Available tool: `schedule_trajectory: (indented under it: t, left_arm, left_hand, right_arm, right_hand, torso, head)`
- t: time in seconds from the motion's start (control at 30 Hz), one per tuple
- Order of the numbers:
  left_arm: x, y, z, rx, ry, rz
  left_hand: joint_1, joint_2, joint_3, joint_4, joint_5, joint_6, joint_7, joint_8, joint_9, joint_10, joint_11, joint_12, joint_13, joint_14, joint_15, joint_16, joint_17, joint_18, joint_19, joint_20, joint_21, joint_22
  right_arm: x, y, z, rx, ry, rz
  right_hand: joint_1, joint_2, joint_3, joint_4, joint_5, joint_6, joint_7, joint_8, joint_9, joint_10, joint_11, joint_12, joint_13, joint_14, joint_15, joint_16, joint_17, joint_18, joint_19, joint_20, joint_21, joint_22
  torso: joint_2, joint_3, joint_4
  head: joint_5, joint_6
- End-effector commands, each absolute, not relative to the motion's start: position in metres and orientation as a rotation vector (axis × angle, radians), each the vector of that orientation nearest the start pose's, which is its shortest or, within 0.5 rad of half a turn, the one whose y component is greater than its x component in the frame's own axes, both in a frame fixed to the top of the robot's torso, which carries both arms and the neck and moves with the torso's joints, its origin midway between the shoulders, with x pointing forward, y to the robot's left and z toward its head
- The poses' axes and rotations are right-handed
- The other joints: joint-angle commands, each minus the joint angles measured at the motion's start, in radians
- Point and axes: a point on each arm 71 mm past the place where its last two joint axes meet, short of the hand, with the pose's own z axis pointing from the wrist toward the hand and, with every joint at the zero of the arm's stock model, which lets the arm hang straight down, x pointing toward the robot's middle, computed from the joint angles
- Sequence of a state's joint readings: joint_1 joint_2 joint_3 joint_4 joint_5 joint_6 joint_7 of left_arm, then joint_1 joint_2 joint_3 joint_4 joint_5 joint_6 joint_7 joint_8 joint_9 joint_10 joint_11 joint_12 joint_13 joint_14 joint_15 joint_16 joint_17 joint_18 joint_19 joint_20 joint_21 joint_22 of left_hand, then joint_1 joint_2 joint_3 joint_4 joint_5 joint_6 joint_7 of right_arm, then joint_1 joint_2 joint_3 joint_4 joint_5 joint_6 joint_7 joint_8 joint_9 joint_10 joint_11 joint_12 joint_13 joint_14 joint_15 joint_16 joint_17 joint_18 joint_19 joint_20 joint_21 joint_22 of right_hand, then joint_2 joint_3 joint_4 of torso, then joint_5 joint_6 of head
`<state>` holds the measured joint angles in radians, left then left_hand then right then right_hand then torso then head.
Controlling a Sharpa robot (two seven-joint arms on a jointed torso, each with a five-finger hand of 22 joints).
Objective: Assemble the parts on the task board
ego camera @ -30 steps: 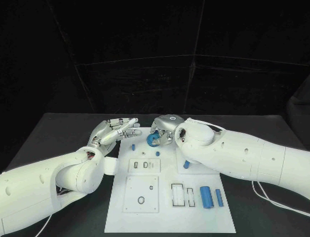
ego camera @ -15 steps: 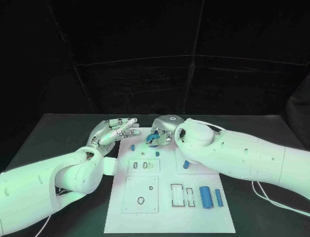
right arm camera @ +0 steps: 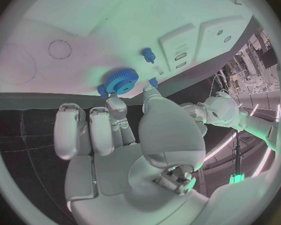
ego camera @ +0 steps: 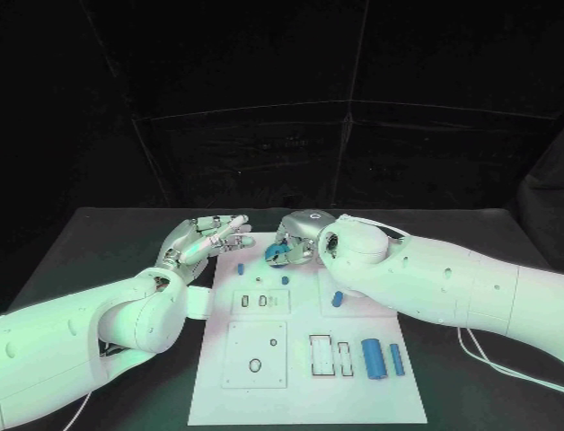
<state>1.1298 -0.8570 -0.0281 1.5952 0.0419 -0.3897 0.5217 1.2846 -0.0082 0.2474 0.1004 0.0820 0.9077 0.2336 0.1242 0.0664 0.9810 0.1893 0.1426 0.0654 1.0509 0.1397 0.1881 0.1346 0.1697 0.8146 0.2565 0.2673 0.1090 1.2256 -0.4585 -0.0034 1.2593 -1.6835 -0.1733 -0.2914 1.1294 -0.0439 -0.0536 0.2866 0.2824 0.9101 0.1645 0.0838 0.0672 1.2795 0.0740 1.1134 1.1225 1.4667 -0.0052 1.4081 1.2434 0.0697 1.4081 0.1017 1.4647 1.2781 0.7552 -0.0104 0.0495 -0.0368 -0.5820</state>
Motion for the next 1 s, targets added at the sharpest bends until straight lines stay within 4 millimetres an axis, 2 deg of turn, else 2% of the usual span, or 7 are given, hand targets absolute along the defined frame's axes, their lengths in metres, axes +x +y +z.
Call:
schedule_trajectory:
  t: [0.03, 0.43, 0.7, 0.83, 0.9, 0.93, 1.0]
  left_arm:
    - [0.467, 0.2, -0.192, -1.144, 1.305, -1.593]
    - [0.468, 0.201, -0.192, -1.144, 1.306, -1.593]
    - [0.468, 0.202, -0.192, -1.144, 1.305, -1.591]
    - [0.469, 0.202, -0.193, -1.144, 1.304, -1.591]
    - [0.469, 0.203, -0.193, -1.144, 1.302, -1.59]
    - [0.469, 0.203, -0.193, -1.144, 1.301, -1.589]
    - [0.47, 0.204, -0.193, -1.143, 1.3, -1.587]
  left_hand:
    - [-0.007, 0.005, -0.001, -0.004, -0.005, -0.002, 0.013, -0.007, -0.001, -0.003, 0.002, -0.006, -0.001, 0.002, 0.006, -0.007, 0.002, 0.014, 0.005, 0.003, -0.006, -0.002]
    - [-0.007, 0.005, -0.001, -0.005, -0.005, -0.002, 0.013, -0.007, -0.001, -0.003, 0.002, -0.006, -0.001, 0.001, 0.006, -0.007, 0.002, 0.014, 0.005, 0.004, -0.006, -0.002]
    - [-0.007, 0.005, -0.001, -0.005, -0.005, -0.002, 0.013, -0.007, -0.001, -0.003, 0.002, -0.006, -0.001, 0.001, 0.006, -0.007, 0.002, 0.014, 0.005, 0.004, -0.006, -0.002]
    - [-0.007, 0.006, 0.0, -0.006, -0.005, -0.003, 0.014, -0.008, -0.001, -0.004, 0.002, -0.007, -0.001, 0.001, 0.006, -0.008, 0.002, 0.014, 0.004, 0.004, -0.007, -0.003]
    - [-0.007, 0.006, 0.0, -0.006, -0.005, -0.003, 0.014, -0.008, -0.001, -0.004, 0.002, -0.007, -0.001, 0.001, 0.006, -0.008, 0.002, 0.014, 0.004, 0.004, -0.007, -0.003]
    - [-0.007, 0.006, 0.0, -0.006, -0.005, -0.003, 0.014, -0.008, -0.001, -0.004, 0.002, -0.007, -0.001, 0.001, 0.006, -0.008, 0.002, 0.014, 0.004, 0.004, -0.007, -0.003]
    - [-0.007, 0.006, 0.0, -0.006, -0.005, -0.003, 0.014, -0.008, -0.001, -0.004, 0.002, -0.007, -0.001, 0.001, 0.006, -0.008, 0.002, 0.014, 0.004, 0.004, -0.007, -0.003]
  right_arm:
    - [0.529, -0.081, -0.179, -0.341, 1.686, 0.465]
    - [0.527, -0.085, -0.176, -0.314, 1.637, 0.492]
    - [0.522, -0.09, -0.165, -0.267, 1.491, 0.587]
    - [0.518, -0.11, -0.162, -0.193, 1.471, 0.674]
    - [0.517, -0.125, -0.162, -0.149, 1.489, 0.72]
    - [0.516, -0.134, -0.161, -0.13, 1.49, 0.753]
    - [0.514, -0.149, -0.16, -0.113, 1.486, 0.804]
  right_hand:
    - [0.006, 0.015, -0.007, -0.001, 0.007, -0.002, 0.001, -0.001, 0.002, 0.004, 0.004, 0.006, 0.004, 0.041, 0.005, 0.006, 0.002, -0.008, 0.002, 0.006, 0.002, 0.004]
    - [0.024, 0.026, -0.018, -0.003, 0.03, 0.007, -0.002, 0.003, 0.003, 0.013, 0.002, 0.021, 0.018, 0.042, 0.003, 0.009, 0.01, -0.01, 0.008, 0.005, 0.006, 0.015]
    - [0.056, 0.027, -0.033, -0.011, 0.052, 0.013, -0.004, 0.006, 0.003, 0.019, -0.001, 0.028, 0.025, 0.043, 0.001, 0.01, 0.012, -0.012, 0.011, 0.003, 0.009, 0.02]
    - [0.067, 0.017, -0.048, -0.013, 0.06, 0.018, -0.006, 0.008, 0.003, 0.023, -0.002, 0.034, 0.03, 0.041, 0.0, 0.006, 0.007, -0.011, 0.009, 0.002, 0.008, 0.017]
    - [0.083, 0.015, -0.052, -0.019, 0.052, 0.02, -0.007, 0.009, 0.003, 0.024, -0.003, 0.035, 0.031, 0.04, -0.001, 0.003, 0.003, -0.01, 0.007, 0.002, 0.007, 0.014]
    - [0.107, 0.015, -0.051, -0.031, 0.041, 0.019, -0.007, 0.008, 0.002, 0.022, -0.003, 0.032, 0.029, 0.038, -0.002, -0.003, -0.007, -0.008, 0.001, 0.001, 0.003, 0.004]
    - [0.198, 0.017, -0.033, -0.083, -0.009, 0.025, -0.01, 0.011, 0.003, 0.005, -0.007, 0.012, 0.013, 0.028, -0.005, -0.025, -0.041, -0.001, -0.02, -0.001, -0.013, -0.031]
  torso:
    - [0.0, -0.0005, 0.0002]
    - [0.0, -0.0007, 0.0006]
    - [-0.001, -0.0005, -0.0001]
    - [-0.001, -0.0007, 0.0015]
    - [-0.003, -0.0012, -0.0013]
    - [-0.003, -0.0015, -0.0026]
    - [-0.003, -0.0013, -0.004]
  head:
    - [0.0, 0.001]
    - [-0.004, 0.001]
    - [-0.005, 0.006]
    - [-0.008, 0.009]
    - [-0.008, 0.012]
    - [-0.009, 0.013]
    - [-0.014, 0.016]
